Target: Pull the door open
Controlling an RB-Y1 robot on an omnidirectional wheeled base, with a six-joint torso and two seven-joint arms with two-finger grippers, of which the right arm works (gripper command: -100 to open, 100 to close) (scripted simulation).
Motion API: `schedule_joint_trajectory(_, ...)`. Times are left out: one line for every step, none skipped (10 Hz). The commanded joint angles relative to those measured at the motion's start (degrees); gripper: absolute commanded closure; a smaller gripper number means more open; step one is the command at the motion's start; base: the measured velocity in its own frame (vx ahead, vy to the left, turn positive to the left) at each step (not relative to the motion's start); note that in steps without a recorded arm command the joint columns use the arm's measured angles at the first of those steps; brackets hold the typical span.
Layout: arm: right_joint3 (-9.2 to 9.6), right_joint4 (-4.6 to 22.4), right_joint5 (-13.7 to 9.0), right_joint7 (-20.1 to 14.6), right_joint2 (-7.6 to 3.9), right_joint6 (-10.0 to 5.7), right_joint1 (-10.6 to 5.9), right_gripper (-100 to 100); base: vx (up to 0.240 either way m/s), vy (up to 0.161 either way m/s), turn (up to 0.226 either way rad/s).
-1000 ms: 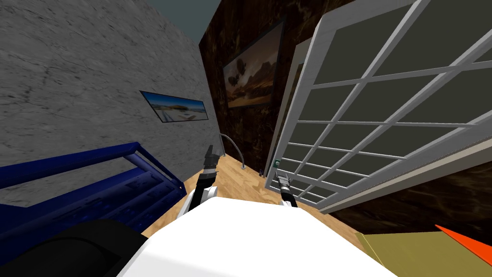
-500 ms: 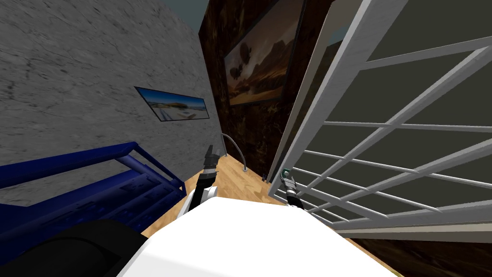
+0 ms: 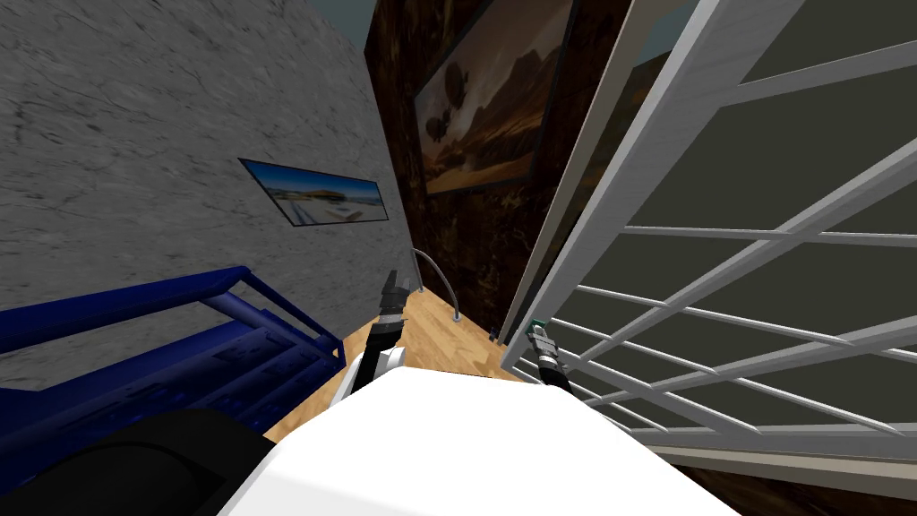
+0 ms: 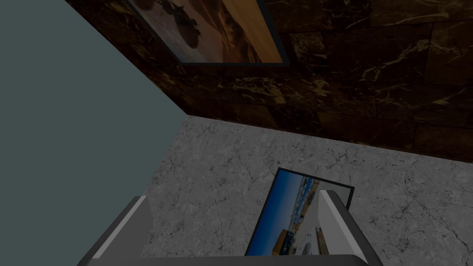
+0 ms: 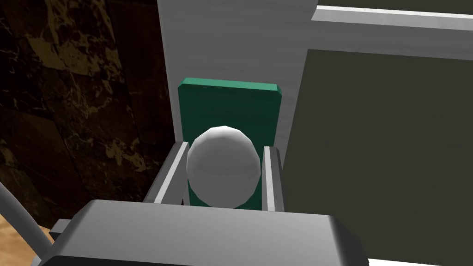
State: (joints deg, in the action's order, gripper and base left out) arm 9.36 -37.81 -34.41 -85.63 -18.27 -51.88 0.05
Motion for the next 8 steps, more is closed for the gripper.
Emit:
schedule_joint_trajectory(0.10, -0.02, 0.04, -0.01, 0.13, 0.00, 0.03, 100, -0.022, 0.001, 0.013)
schedule_joint_trajectory(0.10, -0.02, 0.04, -0.01, 0.13, 0.00, 0.03, 100, -0.012, 0.002, 0.003)
schedule_joint_trajectory(0.10, -0.02, 0.04, -0.01, 0.13, 0.00, 0.03, 100, 0.000, 0.000, 0.000)
schedule_joint_trajectory(0.10, -0.02, 0.04, -0.01, 0.13, 0.00, 0.03, 100, 0.000, 0.000, 0.000)
schedule_joint_trajectory(1.10, -0.28, 0.53, -1.17, -0.56, -0.15, 0.49, 100, -0.107, -0.020, 0.082)
schedule_joint_trajectory(1.38, -0.38, 0.67, -1.49, -0.74, -0.22, 0.60, 100, -0.182, -0.019, 0.087)
schedule_joint_trajectory(1.98, -0.58, 0.96, -2.19, -1.13, -0.39, 0.85, 100, -0.194, -0.003, 0.072)
schedule_joint_trajectory(2.64, -0.81, 1.29, -2.96, -1.56, -0.57, 1.12, 100, -0.213, 0.006, 0.066)
